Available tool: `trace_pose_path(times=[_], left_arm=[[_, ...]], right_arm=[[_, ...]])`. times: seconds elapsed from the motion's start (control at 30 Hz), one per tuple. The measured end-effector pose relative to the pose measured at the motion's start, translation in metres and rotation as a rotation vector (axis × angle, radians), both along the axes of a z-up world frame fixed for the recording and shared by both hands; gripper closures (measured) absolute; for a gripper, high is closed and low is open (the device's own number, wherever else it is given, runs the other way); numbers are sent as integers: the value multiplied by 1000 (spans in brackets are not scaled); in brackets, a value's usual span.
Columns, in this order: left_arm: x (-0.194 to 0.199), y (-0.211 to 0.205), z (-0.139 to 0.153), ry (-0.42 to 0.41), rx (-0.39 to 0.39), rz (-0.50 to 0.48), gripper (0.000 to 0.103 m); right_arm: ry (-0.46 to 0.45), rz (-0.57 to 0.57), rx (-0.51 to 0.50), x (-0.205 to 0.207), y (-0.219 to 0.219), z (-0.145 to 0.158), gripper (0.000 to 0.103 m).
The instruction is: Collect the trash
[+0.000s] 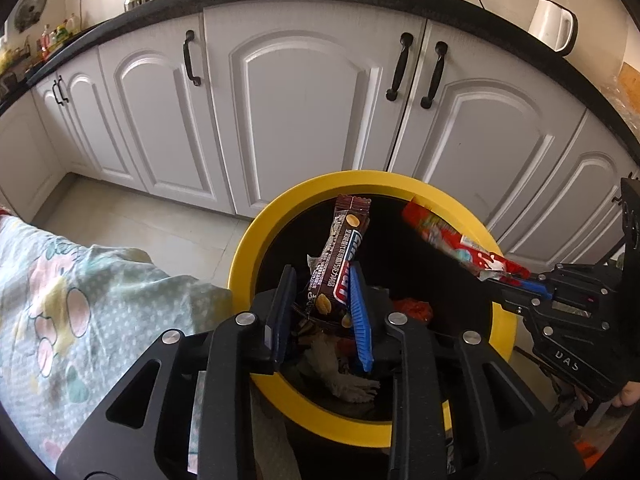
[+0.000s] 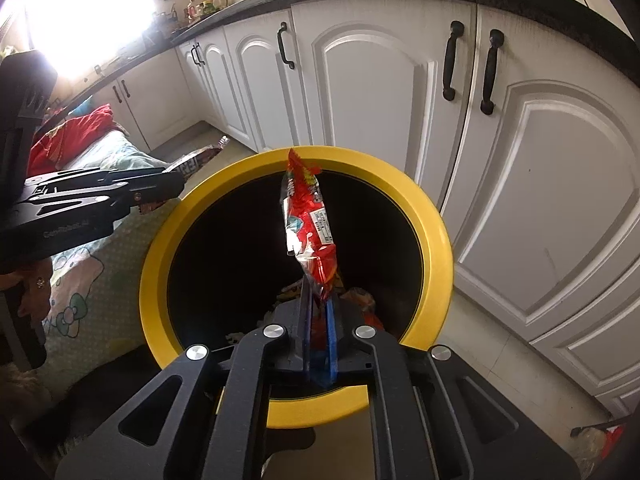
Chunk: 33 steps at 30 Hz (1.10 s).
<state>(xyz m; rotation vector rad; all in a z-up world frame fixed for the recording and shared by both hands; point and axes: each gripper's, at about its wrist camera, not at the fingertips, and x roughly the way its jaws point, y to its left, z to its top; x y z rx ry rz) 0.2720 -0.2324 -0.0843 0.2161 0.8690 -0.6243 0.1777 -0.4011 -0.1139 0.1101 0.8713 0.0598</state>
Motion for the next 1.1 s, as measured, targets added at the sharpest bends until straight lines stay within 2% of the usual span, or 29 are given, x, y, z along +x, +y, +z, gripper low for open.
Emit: trace_pose_path(times=[0.1,0.3,0.37,0.53,0.57,0.63,0.67,0.73,0.8,1.0,1.1], left_arm=[[2,-1,-4,6,7,-1,80],[2,3,-6,7,16,9,59],[1,4,-5,4,17,10,58],[-7,12,5,-18,11,27,44],[-10,16,9,-26,6,33,42],[-14,23,16,-39,-1,47,31],[-17,28,21,-48,-6,58,28],[-23,37,29,-61,-19,78,16],[-31,47,40,-84,-33,99,11],[-60,81,62,-149,-52,163,11],[-73,96,69,-178,-48,200,11]], right_arm=[[4,-4,1,1,-1,-2,87],[6,-15,-4,-1,-2,-3,79],[1,-22,-5,-3,-3,-1,77],[-22,-36,-12,-9,-3,9,66],[-31,-40,-13,-11,-3,13,63],[-48,-45,-13,-16,-1,20,57],[-62,-51,-16,-21,0,26,53],[-94,-52,-19,-29,3,36,46],[-121,-54,-25,-36,7,46,32],[-227,-59,-35,-62,26,80,14],[-263,-54,-40,-74,39,93,11]])
